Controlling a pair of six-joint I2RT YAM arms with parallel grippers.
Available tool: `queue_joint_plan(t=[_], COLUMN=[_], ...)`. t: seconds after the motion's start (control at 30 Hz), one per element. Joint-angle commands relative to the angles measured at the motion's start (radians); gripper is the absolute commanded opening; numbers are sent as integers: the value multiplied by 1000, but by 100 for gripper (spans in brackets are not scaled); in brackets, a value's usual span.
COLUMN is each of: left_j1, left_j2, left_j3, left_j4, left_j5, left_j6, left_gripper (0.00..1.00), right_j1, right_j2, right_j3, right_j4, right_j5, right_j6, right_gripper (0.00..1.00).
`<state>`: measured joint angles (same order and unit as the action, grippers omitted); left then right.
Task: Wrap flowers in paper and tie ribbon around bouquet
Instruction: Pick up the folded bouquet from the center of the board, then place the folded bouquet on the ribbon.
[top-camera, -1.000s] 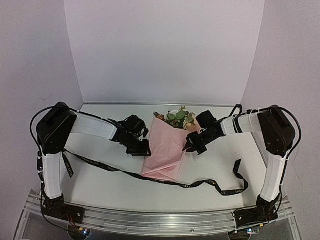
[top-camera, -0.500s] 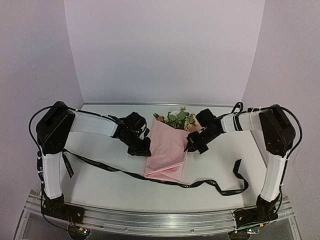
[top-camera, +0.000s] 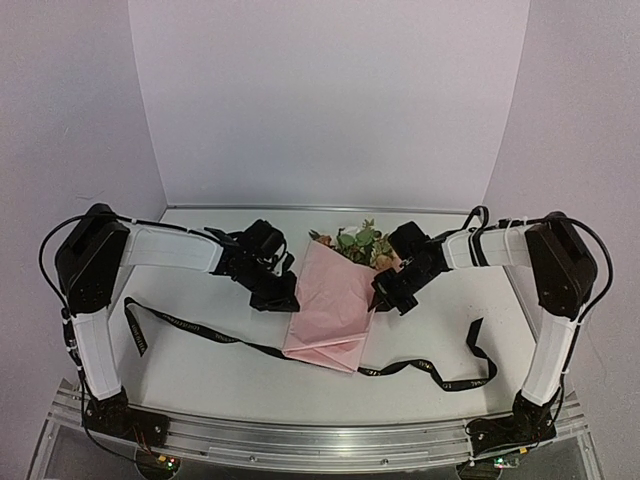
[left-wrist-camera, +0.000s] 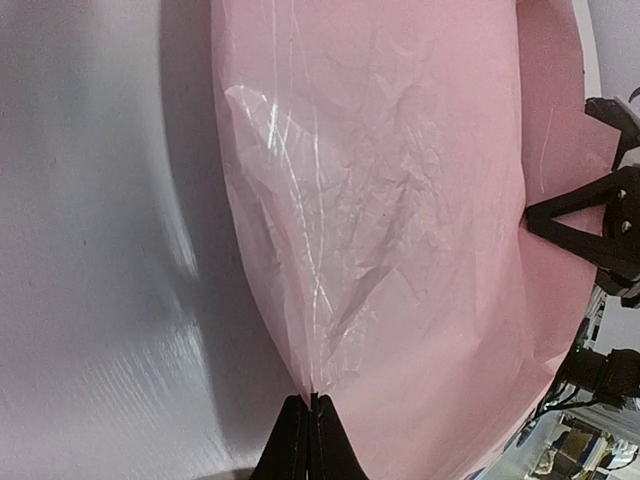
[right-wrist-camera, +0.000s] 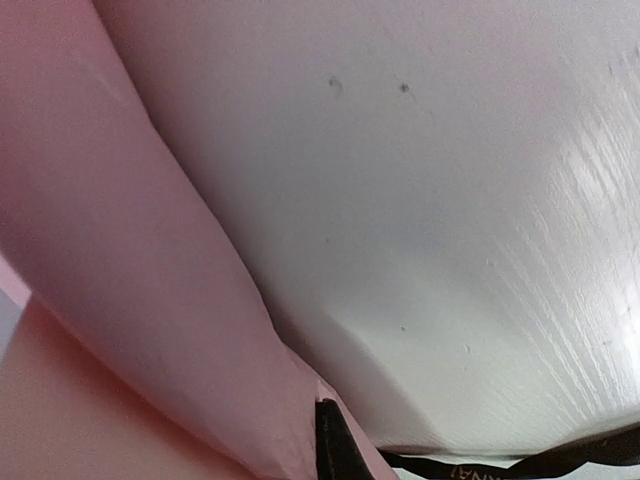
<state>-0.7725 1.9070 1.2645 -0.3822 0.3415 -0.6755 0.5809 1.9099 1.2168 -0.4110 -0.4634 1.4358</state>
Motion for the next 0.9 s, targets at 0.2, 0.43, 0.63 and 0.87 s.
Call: queue_joint_plan(t=[0.2,0.43,0.63,0.87], left_j1=[-71,-94,-91,-15], left_j2=[-164,-214,-317,-539], left_j3=[-174,-261,-283,-412], left_j4=[63,99,73,-26], left_j5=[-22,-74,-195,-460], left_j6=[-87,-145,-194,-341], left_gripper=[0,4,40,53], right_j1=[99,134,137,141], right_j2=[-100,-153,-288,-551], right_j3=[-109,-157,-102,-308], right_j4=[1,-6,-254,-359], right_j5=[94,156,274,441], right_j6=[-36,-95,-327,-448], right_gripper=[0,19,61,85])
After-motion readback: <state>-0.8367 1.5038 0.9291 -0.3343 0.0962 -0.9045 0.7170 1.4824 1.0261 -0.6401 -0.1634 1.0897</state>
